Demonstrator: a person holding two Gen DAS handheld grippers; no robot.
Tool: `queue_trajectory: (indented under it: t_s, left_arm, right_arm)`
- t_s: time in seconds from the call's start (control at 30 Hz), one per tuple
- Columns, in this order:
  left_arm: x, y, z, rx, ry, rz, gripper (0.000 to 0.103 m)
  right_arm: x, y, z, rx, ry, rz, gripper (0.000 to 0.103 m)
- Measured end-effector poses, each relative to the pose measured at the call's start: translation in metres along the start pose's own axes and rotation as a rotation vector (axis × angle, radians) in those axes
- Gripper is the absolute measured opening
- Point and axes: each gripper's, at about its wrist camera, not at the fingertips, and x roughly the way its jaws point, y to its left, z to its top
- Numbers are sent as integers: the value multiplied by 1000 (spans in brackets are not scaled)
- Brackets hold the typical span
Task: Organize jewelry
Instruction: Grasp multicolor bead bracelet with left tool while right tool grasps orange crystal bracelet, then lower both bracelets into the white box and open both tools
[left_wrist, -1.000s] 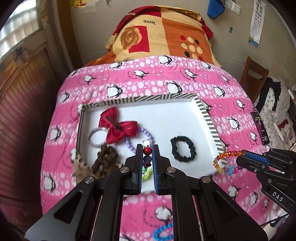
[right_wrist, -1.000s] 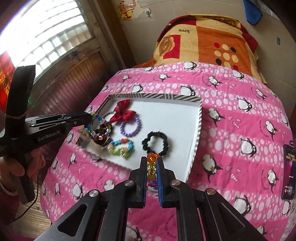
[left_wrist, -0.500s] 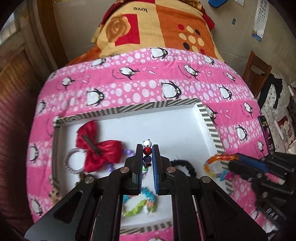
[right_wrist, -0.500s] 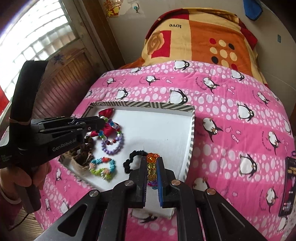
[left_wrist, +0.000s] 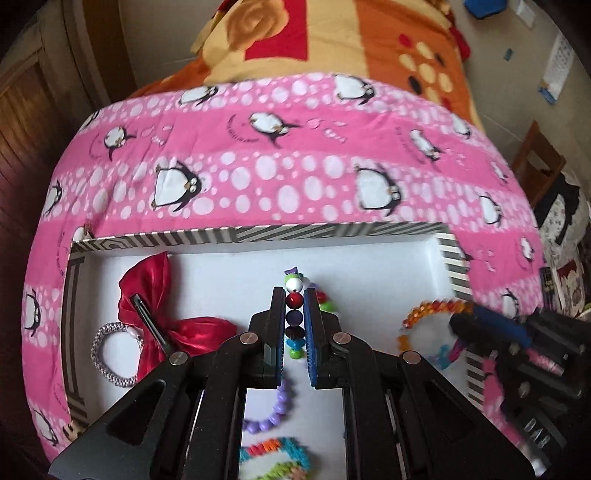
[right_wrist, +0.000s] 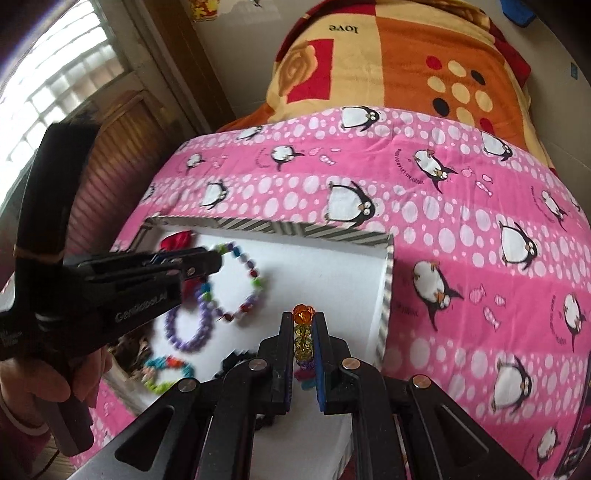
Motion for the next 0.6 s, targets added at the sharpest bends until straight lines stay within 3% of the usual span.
queue_trajectory:
  t_s: [0.27, 0.6]
  left_arm:
    - [26, 16, 0, -24, 32, 40, 8]
    - [31, 19, -5, -34, 27, 53, 8]
  right_arm:
    - [32, -16, 25, -2, 10, -54, 9]
    - [52, -13, 27, -27, 11, -82, 9]
